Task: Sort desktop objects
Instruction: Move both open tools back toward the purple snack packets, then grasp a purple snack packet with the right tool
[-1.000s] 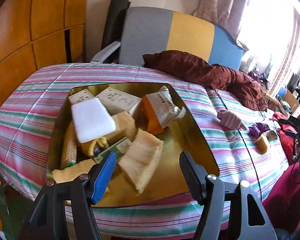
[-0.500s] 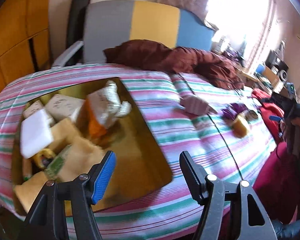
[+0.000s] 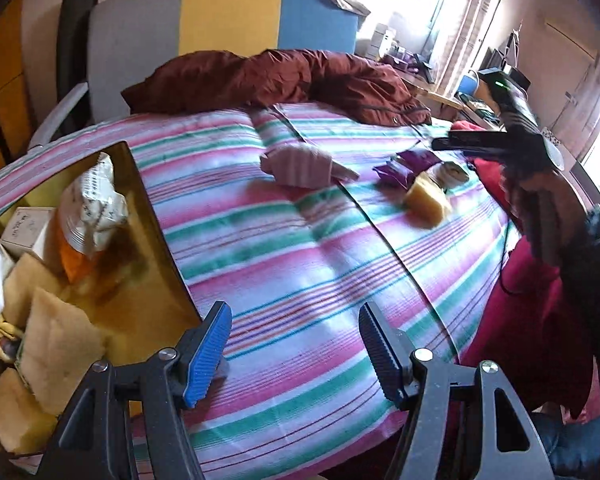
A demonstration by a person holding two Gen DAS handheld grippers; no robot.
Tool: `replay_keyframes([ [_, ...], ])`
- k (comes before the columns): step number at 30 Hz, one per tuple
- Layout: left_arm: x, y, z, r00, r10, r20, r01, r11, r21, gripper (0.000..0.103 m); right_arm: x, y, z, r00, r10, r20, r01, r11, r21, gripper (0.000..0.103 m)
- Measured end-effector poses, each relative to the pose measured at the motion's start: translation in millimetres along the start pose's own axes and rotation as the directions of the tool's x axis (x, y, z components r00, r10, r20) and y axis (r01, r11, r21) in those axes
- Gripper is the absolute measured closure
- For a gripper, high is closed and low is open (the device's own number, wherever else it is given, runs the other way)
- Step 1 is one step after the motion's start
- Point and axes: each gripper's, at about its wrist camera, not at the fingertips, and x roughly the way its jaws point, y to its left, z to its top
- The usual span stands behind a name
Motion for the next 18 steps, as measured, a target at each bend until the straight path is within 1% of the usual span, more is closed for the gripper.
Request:
replay_keyframes([
  [2,2.0,1.2,-0.8,1.000,-0.002,-0.006,0.002,1.000,-0.005,0.036,10.0,8.4,2.8,1.000,-0.011,-0.017,0.010,0.999,-0.043,0.029],
  [5,5.4,5.1,-2.5,1.000,-0.008,-0.019,0.008,1.000,-0.018,0.036,30.1,17.5,6.8,0.997,-0.054,-0.046,0.049,0.992,-0.118,0.030],
  [10,14.2,5.5,-5.0,0.999,-0.013,-0.046,0.012,1.000,-0.023,0.036,49.3,22.0,11.1,0.995,-0.066,-0.078,0.054,0.986,-0.156,0.030],
  [13,18.0,4.8,-4.3,0.998,-0.016,-0.054,0.014,1.000,-0.022,0.036,60.3,21.6,11.4,0.992,-0.072,-0.107,0.054,0.985,-0.162,0.038],
  [16,20.5,3.3,-2.4,0.998,-0.015,-0.058,0.014,1.000,-0.016,0.036,67.5,23.0,9.7,0.988,-0.074,-0.134,0.050,0.984,-0.174,0.053],
  [18,21.9,3.0,-0.5,0.998,-0.018,-0.059,0.017,1.000,-0.017,0.036,68.9,23.4,9.6,0.988,-0.069,-0.139,0.044,0.984,-0.175,0.056],
])
